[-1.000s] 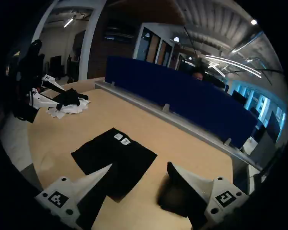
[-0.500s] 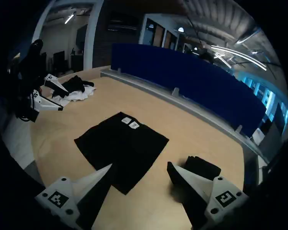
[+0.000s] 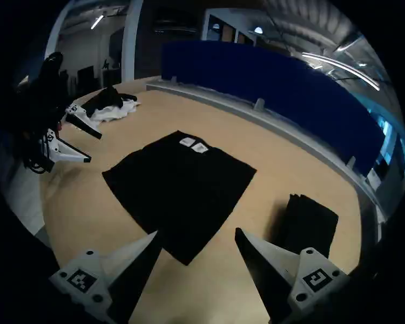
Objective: Fold towel
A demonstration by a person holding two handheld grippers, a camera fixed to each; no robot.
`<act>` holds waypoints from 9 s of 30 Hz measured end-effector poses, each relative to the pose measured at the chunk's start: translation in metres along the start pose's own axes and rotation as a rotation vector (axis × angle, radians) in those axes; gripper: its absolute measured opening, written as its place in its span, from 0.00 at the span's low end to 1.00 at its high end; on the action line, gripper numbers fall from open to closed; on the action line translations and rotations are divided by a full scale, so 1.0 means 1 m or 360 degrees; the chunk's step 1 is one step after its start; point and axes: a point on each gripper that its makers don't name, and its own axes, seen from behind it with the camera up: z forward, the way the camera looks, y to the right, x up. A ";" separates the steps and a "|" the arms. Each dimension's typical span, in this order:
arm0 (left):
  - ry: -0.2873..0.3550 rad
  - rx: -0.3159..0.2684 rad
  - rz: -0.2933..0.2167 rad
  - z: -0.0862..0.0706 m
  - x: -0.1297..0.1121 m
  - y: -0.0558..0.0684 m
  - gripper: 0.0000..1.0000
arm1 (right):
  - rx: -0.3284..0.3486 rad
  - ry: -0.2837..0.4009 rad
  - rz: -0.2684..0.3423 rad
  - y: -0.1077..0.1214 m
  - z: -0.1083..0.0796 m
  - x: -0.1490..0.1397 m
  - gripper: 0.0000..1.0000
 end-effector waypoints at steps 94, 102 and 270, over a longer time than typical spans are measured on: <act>-0.0265 -0.0035 -0.0048 0.043 -0.051 0.017 0.08 | 0.0131 -0.0248 0.0209 -0.024 0.040 -0.076 0.04; -0.0244 -0.0039 -0.0077 0.038 -0.040 0.018 0.08 | 0.0138 -0.0209 0.0226 -0.024 0.033 -0.063 0.03; -0.0240 0.0063 -0.0569 -0.024 0.045 0.012 0.08 | 0.0130 -0.0047 0.0299 0.006 -0.032 0.031 0.03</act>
